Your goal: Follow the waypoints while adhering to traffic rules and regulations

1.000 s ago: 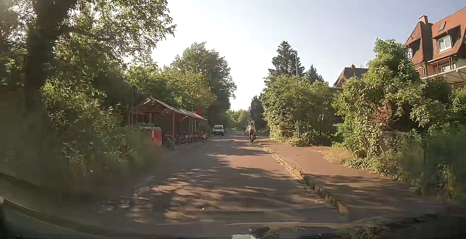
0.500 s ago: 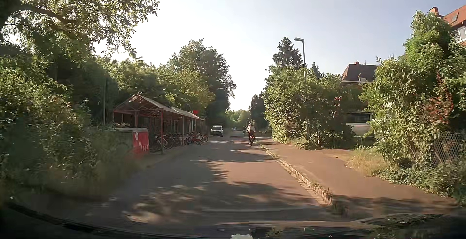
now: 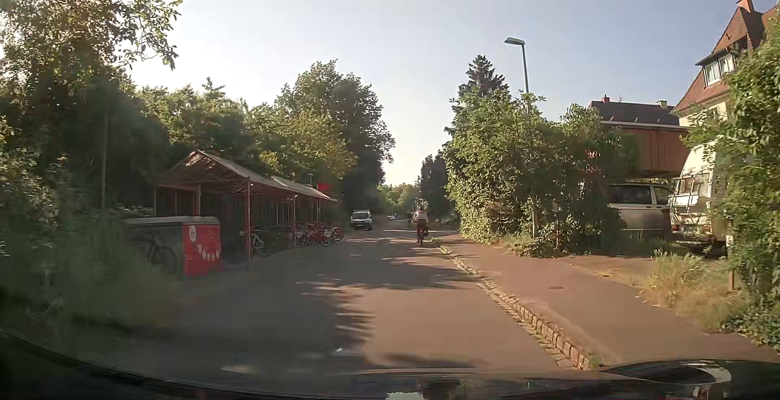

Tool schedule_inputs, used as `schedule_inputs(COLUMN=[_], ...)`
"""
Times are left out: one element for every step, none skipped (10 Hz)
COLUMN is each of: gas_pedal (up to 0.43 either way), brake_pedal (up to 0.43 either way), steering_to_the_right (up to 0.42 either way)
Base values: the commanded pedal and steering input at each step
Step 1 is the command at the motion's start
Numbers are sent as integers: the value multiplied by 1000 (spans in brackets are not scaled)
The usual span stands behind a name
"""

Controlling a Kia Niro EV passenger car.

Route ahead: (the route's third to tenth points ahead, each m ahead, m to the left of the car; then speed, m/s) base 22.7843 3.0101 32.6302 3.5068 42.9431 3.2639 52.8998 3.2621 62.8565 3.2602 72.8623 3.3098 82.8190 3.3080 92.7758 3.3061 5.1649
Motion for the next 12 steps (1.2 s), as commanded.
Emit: schedule_inputs(gas_pedal=[47, 47, 47, 47, 47, 47, 47, 47, 47, 47, 47, 47], brake_pedal=[0, 0, 0, 0, 0, 0, 0, 0, 0, 0, 0, 0], steering_to_the_right=[-1, -1, -1, -1, -1, -1, -1, -1, -1, -1, -1, -1])
